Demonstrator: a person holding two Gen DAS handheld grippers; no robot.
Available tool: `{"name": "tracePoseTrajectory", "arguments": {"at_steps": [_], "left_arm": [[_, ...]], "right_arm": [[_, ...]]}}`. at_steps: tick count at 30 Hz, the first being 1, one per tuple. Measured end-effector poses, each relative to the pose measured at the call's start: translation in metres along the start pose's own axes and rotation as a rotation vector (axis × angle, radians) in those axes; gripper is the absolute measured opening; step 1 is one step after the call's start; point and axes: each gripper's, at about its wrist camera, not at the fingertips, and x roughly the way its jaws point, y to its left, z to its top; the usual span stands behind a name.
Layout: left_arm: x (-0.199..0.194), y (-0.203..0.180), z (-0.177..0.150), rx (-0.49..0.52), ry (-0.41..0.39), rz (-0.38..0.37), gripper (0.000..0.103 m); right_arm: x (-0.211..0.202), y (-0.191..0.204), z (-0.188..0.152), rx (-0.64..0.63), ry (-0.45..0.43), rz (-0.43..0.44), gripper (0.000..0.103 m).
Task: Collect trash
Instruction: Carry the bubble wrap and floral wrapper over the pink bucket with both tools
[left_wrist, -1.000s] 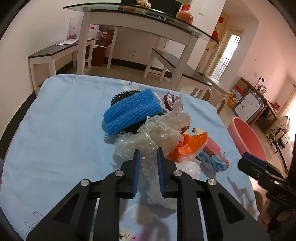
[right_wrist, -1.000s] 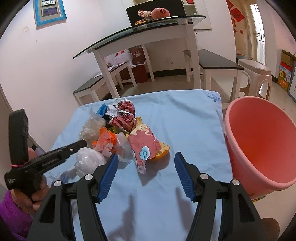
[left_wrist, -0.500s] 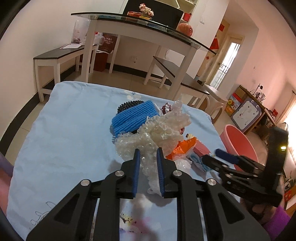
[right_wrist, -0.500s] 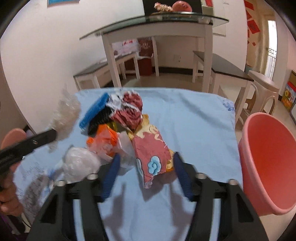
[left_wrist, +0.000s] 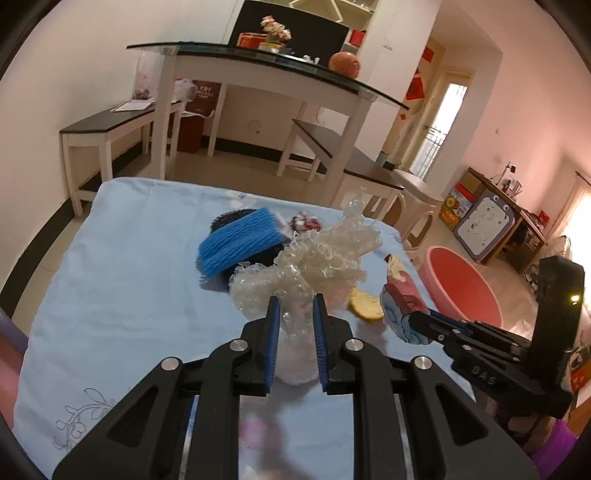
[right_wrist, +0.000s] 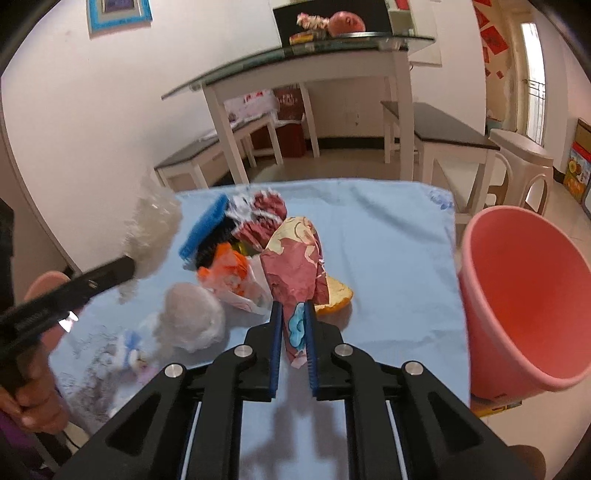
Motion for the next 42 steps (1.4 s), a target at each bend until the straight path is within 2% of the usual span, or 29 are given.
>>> {"name": "tracePoseTrajectory", "arguments": {"at_steps": [8,16,24,33,42], "left_arm": [[-0.006,-0.036,0.003,0.028,-0.020,-0.042,0.017],[0.004,-0.093,0.008,0.105,-0.020,-0.105,0.017],[0.032,-0.154,0.009,0.172,0.009,-0.169,0.017],[0.075,-0.212,0.003,0.210,0.077,-0.251,0.017],[0.121,-0.236,-0.005,0.228,0.142,-0.246,0.017]], "right_arm": [[-0.050,-0.018,0.003,0.059,-0.108,-0.016,0.011],[-0.087,-0.068,-0.005,0.168,-0.176,-0.100,0.011],[-0.114,-0.127,-0.016,0.266,-0.222,-0.199,0.011],[-0.117,-0.172,-0.026,0.332,-0.232,-0.235,0.011],[-0.102,-0.199,-0.031,0.366,-0.205,-0.268,0.012]]}}
